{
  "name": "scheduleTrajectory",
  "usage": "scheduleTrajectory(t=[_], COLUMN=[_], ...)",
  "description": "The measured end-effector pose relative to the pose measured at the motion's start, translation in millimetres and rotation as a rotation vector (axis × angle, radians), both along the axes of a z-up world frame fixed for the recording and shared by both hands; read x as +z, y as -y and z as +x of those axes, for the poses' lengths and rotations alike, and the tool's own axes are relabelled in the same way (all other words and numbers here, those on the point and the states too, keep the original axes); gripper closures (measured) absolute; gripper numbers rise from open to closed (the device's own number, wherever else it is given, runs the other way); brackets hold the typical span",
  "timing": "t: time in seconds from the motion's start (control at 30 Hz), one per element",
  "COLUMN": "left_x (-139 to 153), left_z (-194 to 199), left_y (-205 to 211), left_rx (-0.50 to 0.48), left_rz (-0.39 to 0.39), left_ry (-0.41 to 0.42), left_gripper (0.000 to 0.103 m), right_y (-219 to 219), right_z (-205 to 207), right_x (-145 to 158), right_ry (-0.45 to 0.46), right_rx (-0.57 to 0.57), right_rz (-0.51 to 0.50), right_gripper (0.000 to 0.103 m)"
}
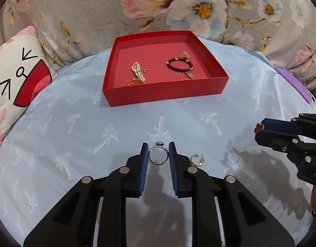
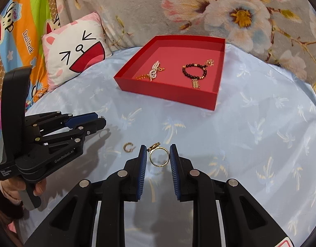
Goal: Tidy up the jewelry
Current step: 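Carry both rings into the red box and open both tools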
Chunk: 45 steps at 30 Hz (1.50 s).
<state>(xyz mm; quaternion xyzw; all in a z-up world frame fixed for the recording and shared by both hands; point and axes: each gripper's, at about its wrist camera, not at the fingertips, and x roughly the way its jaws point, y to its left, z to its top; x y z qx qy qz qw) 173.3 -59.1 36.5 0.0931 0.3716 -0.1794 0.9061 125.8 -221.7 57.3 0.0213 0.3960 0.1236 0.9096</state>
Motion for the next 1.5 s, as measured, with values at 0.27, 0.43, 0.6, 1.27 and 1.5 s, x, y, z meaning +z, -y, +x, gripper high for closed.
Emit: scheduleTrajectory(t=[0.27,0.43,0.6,1.27,1.5], left_x=[9.7,24.8,41.5,40.1,25.5], left_z=[25.6,54.3,96.1,245.1,261.3], left_y=[-3.4,-5.1,0.9,41.7,42.8], left_rx=[0.029,0.047,0.062,0.081,0.123], left_rz=[0.006,-0.015,-0.024,-0.025,-0.008], left_ry=[0.028,0.045,0.074,0.053,0.015], left_gripper=[0.084,0.084,0.084,0.084,0.083], right_y=[2.3,13.5,24.6,33.3,31.6], right_z=[31.4,67.5,121.1,281.9,287.8], right_x=[13.0,24.1,36.2,13.4,3.2], right_ry=[0.03,0.048,0.066,-0.04,-0.059], right_rx=[-0.011,-0.044,-0.087,-0.156,-0.166], right_rz=[-0.006,-0.012,-0.027,-0.039,-0.065], right_gripper=[0.082,0.082,0.082,0.082,0.081])
